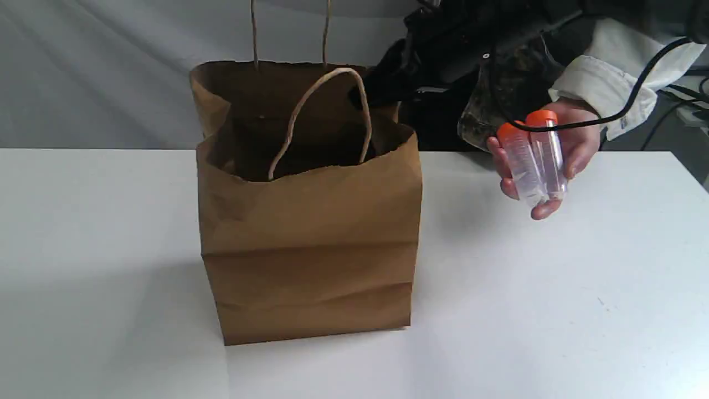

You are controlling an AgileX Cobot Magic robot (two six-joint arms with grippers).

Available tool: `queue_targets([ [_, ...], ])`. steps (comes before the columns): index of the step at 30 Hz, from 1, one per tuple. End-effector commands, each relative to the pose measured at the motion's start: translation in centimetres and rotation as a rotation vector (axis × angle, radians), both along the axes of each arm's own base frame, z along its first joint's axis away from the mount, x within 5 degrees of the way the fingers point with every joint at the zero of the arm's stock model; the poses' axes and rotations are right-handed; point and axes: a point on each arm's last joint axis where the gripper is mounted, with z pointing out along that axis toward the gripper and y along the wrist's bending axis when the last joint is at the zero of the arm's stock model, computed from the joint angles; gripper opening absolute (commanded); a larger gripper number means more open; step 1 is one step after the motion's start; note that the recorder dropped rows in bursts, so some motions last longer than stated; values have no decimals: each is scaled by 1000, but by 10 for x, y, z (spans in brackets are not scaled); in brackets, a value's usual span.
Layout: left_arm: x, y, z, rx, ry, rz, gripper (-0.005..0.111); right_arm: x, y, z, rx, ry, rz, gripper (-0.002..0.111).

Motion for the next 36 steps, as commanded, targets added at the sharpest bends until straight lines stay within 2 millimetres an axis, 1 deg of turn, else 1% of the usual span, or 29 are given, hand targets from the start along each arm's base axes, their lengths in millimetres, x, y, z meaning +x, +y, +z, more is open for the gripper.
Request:
queue_targets([
  [1, 30, -22, 6, 121, 55, -166, 58, -7, 4, 8, 17, 17, 18, 0],
  [2, 37, -29, 8, 138, 71, -224, 60, -7, 5, 7, 7, 29, 9, 0],
  [5, 62, -46, 15, 234, 101, -365, 60, -7, 4, 3, -49, 39, -9, 0],
  [7, 80, -54, 19, 272, 123, -407, 60, -7, 3, 2, -69, 61, -32, 0],
  [10, 103, -61, 25, 353, 87, -433, 60, -7, 3, 0, -68, 70, -34, 0],
  [12, 117, -65, 34, 411, 28, -446, 60, -7, 3, 0, -68, 70, -34, 0],
  [17, 145, -73, 51, 459, -30, -439, 61, -7, 4, 1, -54, 71, -30, 0],
  [21, 165, -80, 52, 471, -22, -469, 65, -7, 4, 1, -54, 71, -30, 0],
  [24, 180, -85, 55, 451, -16, -471, 66, -7, 4, 1, -50, 80, -37, 0],
  [25, 183, -87, 56, 444, -15, -480, 66, -7, 4, 1, -50, 80, -37, 0],
  [28, 188, -103, 56, 472, -43, -543, 66, -7, 4, 1, -50, 80, -37, 0],
  [32, 191, -127, 43, 479, -14, -618, 66, -7, 4, 1, -48, 90, -46, 0],
  [36, 186, -143, 35, 461, 30, -676, 65, -7, 4, 1, -47, 92, -47, 0],
])
